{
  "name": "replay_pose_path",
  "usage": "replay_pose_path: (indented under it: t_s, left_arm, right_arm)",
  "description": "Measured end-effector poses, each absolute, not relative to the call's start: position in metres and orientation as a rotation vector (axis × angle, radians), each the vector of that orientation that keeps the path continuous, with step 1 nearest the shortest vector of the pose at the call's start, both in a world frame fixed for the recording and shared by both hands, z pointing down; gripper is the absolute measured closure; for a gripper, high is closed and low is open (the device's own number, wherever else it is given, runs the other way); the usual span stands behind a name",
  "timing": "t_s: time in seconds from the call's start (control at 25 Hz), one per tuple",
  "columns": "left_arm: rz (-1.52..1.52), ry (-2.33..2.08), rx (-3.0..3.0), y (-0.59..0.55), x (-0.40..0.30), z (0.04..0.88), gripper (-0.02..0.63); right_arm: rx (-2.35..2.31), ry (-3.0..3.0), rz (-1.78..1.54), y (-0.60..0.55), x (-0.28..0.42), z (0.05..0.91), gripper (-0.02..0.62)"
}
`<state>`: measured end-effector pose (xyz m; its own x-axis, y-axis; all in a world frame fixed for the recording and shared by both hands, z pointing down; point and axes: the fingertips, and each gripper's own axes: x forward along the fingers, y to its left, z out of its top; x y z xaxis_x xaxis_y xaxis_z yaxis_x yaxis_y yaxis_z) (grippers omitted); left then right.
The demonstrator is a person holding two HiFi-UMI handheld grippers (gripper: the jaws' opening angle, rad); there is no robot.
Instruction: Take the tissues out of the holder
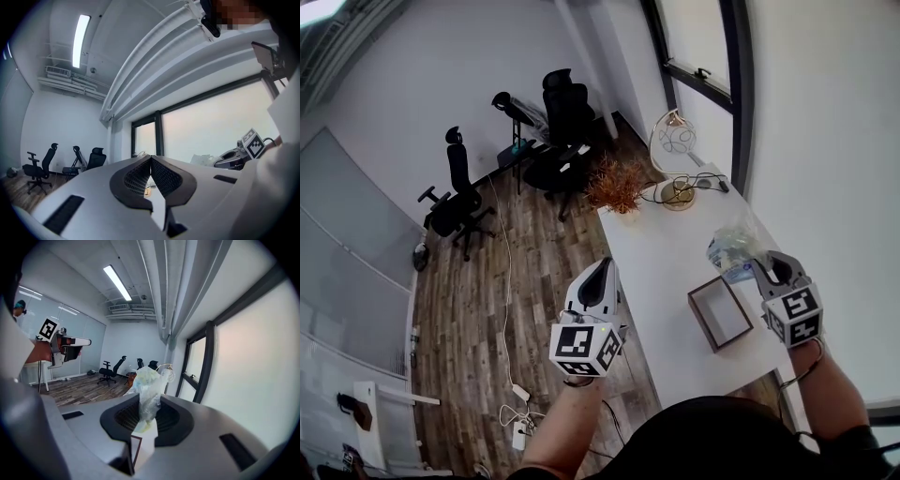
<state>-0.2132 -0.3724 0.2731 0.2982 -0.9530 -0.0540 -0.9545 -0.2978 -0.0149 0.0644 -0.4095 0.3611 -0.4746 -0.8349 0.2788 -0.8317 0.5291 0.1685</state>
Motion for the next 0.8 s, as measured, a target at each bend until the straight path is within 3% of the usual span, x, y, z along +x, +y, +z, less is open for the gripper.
replay_pose_path:
  t_s: [0.8]
  left_arm:
    - [0.004, 1.786, -2.484, -0.382, -0.218, 0.258, 0.598]
  right_arm:
    - [1.479, -2.476, -0.087, -0.416, 0.074, 0.309, 0.531]
